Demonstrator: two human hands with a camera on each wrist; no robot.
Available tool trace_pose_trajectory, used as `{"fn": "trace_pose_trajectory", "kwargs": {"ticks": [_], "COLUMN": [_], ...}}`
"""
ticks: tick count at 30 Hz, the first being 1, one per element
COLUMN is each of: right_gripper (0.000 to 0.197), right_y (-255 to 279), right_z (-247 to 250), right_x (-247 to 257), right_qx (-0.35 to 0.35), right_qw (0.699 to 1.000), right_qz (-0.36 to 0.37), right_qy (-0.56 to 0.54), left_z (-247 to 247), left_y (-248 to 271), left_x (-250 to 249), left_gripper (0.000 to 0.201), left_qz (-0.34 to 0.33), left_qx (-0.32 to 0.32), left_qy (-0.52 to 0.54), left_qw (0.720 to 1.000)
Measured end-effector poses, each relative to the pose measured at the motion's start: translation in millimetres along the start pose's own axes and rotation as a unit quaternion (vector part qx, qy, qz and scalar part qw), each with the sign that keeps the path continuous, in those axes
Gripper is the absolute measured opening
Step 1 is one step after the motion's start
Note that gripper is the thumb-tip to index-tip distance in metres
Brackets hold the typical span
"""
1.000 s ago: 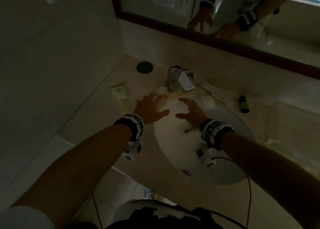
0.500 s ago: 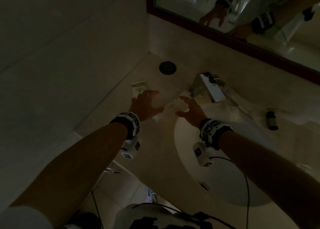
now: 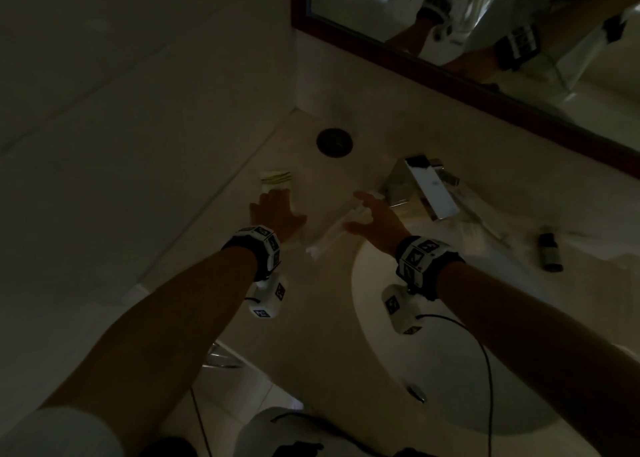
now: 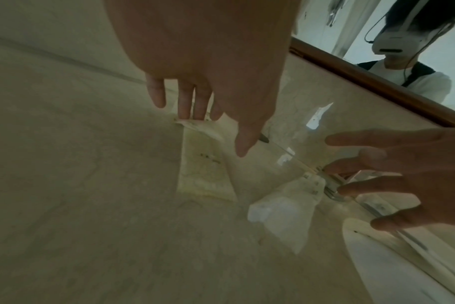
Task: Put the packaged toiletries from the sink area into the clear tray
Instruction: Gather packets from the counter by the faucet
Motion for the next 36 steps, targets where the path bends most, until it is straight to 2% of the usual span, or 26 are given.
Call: {"fn": "trace_pose_trajectory", "kwargs": {"ticks": [5,12,17,22,24,27,32,36], "right_gripper": [0.076,0.073,0.073,0.071,0.071,0.068,0.055,0.030], "right_y": [-0.6,2.6,7.9,16.4,19.7,24.2,27.2,40.8], "right_z": [6.0,5.5,3.2,4.9,6.6,6.9,1.9,-12.7], "right_x": [-0.3,-4.3,-5.2,-4.1,-1.6,0.4,-1.4,4.3], "right_qx": [0.000,0.004,0.014,0.014,0.015,0.031,0.034,0.089], "right_qw": [1.000,0.999,0.999,0.999,0.999,0.998,0.994,0.981], "right_qz": [-0.002,-0.024,-0.025,-0.027,-0.028,-0.050,-0.094,-0.115], "right_qy": [-0.019,-0.028,-0.030,-0.030,-0.021,-0.008,-0.042,-0.127], "left_z": [2.1,8.7,13.8,15.7,20.9,26.7,22.9,16.0], "left_y": [-6.3,-3.4,-5.3,0.4,7.6,17.7,33.5,48.1], "left_x": [-1.9,-2.3,-3.5,-7.6,-11.9,-22.7,-43.6,-55.0], "left_gripper": [0.066,0.047,0.032,0.034,0.041,0.035,0.023,0.008], "left_qz": [0.006,0.000,-0.005,-0.020,-0.029,-0.063,-0.148,-0.161], "left_qx": [0.006,-0.048,-0.049,-0.045,-0.069,-0.097,-0.035,0.024], "left_qy": [-0.029,-0.003,-0.037,-0.065,-0.050,0.029,0.120,0.197], "left_qw": [1.000,0.999,0.998,0.997,0.996,0.993,0.981,0.967]}}
Point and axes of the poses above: each hand's wrist, its own y-axis away from the middle knuckle, its own z-axis out of the back of the hand, x = y × z, the point moved 7 cm from there along -y, towards the middle knuckle, and after that the axes turned 10 degrees about -y, right-handed, at the moved point
